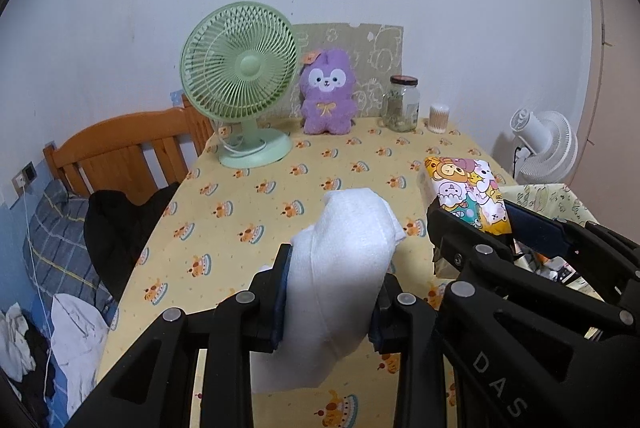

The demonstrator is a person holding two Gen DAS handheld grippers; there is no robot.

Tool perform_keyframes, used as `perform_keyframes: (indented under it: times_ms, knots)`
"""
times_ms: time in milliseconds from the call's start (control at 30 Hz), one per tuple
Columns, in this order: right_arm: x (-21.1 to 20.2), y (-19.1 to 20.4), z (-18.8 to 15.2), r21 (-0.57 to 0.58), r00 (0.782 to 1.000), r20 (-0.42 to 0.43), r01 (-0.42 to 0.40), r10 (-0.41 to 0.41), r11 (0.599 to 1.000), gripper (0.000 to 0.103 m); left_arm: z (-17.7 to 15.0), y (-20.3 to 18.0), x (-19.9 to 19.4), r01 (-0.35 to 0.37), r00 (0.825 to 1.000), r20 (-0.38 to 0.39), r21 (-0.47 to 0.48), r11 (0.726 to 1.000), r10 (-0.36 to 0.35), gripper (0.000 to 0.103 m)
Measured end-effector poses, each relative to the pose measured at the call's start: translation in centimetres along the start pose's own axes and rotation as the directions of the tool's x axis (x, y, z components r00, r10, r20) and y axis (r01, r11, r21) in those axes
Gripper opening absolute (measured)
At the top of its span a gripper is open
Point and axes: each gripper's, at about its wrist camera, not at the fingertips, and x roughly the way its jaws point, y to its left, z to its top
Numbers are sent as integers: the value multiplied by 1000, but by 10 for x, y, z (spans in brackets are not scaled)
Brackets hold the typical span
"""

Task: Organize soft objects
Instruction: 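Lift the white cloth with the left gripper while the right gripper carries the cartoon pack toward the box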

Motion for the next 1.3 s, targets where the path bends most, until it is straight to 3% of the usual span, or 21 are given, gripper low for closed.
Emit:
perform_keyframes:
  times_ms: [567, 1300]
  knots:
    - [-28, -44, 7, 51, 997, 58, 40, -43, 998, 49, 15, -49, -16, 32, 998, 49, 67, 997, -35, 32]
    - [-43, -106, 13, 92, 985, 107, 127, -137, 988, 49, 32, -111, -8, 117, 989, 80, 117, 986, -126, 32]
